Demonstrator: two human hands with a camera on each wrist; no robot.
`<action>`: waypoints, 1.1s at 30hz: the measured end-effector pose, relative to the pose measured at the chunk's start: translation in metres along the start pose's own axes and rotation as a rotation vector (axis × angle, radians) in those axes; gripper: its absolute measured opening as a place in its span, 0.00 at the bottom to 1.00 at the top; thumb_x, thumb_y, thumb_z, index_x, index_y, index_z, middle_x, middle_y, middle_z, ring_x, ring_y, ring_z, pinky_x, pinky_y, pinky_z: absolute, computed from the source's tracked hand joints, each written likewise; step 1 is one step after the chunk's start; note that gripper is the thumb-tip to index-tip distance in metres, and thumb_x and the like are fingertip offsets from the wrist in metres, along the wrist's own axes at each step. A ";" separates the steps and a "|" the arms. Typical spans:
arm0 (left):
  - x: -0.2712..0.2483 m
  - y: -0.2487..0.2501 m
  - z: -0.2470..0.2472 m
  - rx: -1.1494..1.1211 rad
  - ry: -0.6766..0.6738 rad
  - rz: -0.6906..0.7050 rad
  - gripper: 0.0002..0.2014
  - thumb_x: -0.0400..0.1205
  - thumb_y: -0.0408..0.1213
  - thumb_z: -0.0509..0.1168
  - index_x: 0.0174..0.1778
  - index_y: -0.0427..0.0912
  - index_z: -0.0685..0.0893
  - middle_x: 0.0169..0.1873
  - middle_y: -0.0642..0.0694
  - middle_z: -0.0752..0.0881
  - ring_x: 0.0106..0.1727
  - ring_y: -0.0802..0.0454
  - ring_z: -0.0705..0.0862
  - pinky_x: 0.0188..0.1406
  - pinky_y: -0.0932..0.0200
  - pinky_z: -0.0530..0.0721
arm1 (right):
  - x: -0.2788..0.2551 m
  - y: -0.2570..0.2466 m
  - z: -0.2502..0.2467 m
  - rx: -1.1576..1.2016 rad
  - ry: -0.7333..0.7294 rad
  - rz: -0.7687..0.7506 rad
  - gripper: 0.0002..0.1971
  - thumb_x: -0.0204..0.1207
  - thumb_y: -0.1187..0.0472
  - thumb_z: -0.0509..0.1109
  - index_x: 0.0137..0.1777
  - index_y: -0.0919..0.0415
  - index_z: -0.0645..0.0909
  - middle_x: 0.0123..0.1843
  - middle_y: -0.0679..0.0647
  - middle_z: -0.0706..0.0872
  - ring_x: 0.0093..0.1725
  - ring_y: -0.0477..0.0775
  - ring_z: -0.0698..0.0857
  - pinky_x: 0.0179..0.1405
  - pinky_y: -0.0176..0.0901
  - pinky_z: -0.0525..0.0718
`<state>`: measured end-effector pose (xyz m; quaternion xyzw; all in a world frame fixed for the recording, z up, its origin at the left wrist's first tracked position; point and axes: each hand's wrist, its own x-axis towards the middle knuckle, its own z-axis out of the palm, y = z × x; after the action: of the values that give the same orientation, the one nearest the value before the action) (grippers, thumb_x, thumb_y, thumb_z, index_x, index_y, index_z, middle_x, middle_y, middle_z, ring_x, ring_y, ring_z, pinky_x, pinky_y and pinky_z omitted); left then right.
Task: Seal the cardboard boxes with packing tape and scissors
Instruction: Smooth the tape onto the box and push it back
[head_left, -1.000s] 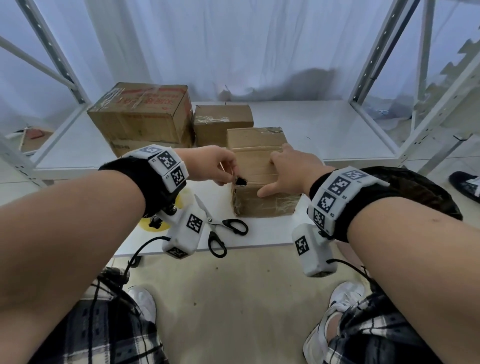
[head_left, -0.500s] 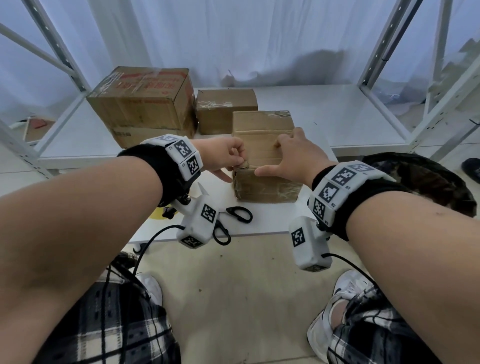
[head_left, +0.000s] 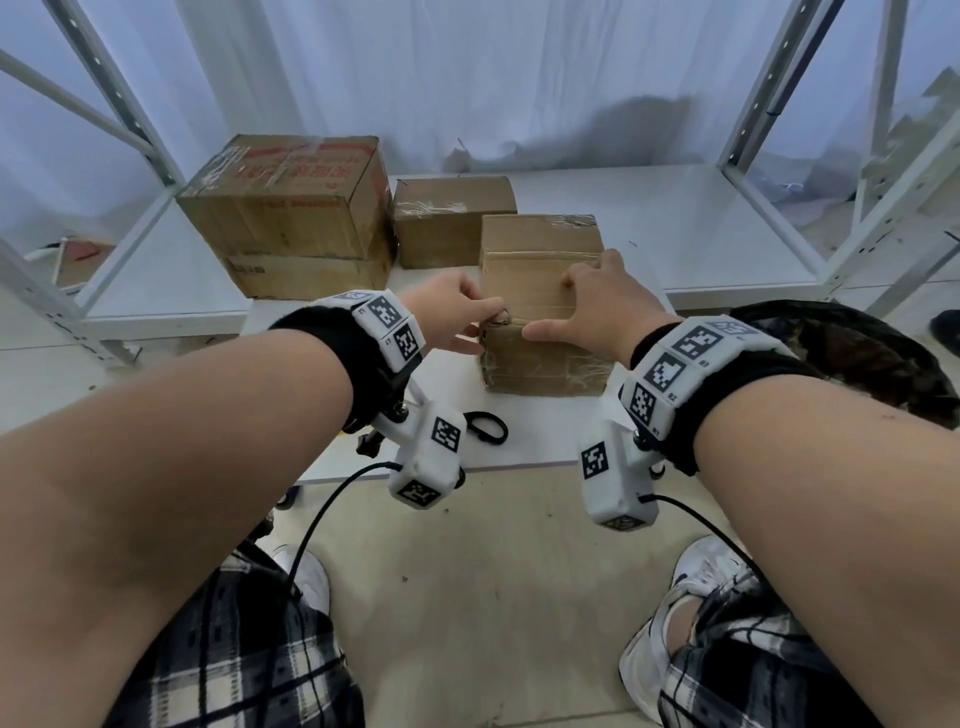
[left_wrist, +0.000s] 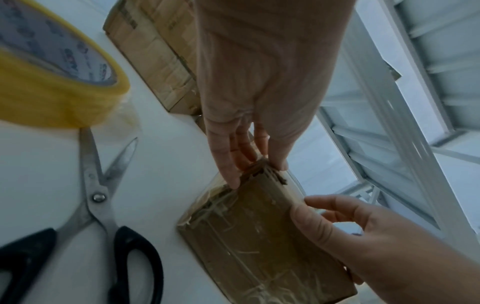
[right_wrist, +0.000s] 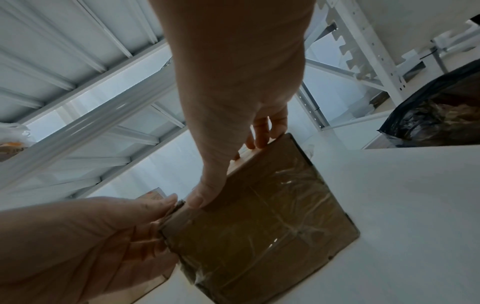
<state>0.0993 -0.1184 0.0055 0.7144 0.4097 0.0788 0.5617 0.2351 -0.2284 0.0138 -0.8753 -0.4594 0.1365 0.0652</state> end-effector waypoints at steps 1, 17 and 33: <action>0.001 -0.001 0.000 -0.025 0.002 -0.016 0.09 0.83 0.37 0.66 0.44 0.40 0.72 0.40 0.44 0.81 0.39 0.54 0.82 0.48 0.51 0.89 | 0.000 0.000 0.000 -0.009 0.004 -0.005 0.46 0.66 0.31 0.72 0.77 0.58 0.66 0.79 0.58 0.58 0.66 0.61 0.78 0.65 0.57 0.80; -0.022 -0.025 -0.053 0.423 0.221 0.055 0.12 0.86 0.42 0.60 0.56 0.36 0.76 0.45 0.42 0.82 0.46 0.46 0.82 0.52 0.49 0.85 | -0.019 -0.038 0.000 0.042 0.209 -0.331 0.10 0.81 0.51 0.66 0.43 0.55 0.75 0.51 0.50 0.75 0.50 0.52 0.79 0.50 0.47 0.77; -0.035 -0.095 -0.072 1.266 0.001 -0.193 0.25 0.84 0.48 0.62 0.70 0.31 0.74 0.69 0.36 0.77 0.67 0.39 0.78 0.68 0.49 0.77 | -0.010 -0.095 0.027 0.073 0.043 -0.356 0.13 0.87 0.63 0.56 0.60 0.64 0.82 0.57 0.59 0.85 0.55 0.60 0.84 0.55 0.49 0.82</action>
<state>-0.0120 -0.0859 -0.0391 0.8677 0.4397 -0.2290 0.0355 0.1465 -0.1830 0.0127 -0.7799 -0.6003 0.1208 0.1298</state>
